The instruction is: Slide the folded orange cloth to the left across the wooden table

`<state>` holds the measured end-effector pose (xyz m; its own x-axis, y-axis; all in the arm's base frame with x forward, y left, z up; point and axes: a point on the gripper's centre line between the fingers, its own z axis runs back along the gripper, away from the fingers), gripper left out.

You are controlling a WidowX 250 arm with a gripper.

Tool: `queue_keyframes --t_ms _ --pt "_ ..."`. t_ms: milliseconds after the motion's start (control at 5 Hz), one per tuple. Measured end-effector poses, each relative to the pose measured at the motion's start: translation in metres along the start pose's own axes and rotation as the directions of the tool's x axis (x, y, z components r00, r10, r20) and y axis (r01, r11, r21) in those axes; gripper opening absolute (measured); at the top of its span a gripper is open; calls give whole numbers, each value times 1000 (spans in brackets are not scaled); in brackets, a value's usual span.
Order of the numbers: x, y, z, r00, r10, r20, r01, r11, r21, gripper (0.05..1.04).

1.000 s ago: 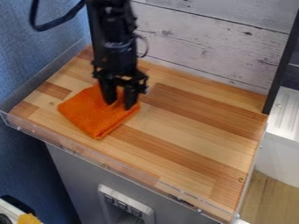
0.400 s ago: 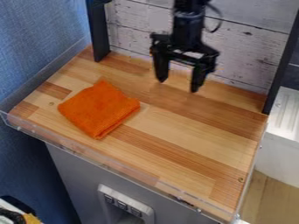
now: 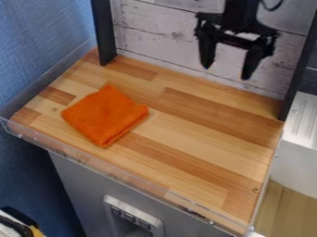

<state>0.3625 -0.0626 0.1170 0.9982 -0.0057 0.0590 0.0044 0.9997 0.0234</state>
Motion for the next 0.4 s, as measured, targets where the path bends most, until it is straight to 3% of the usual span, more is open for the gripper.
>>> queue_keyframes --t_ms 400 --pt "15 -23 11 1000 20 -20 -21 1000 -15 999"
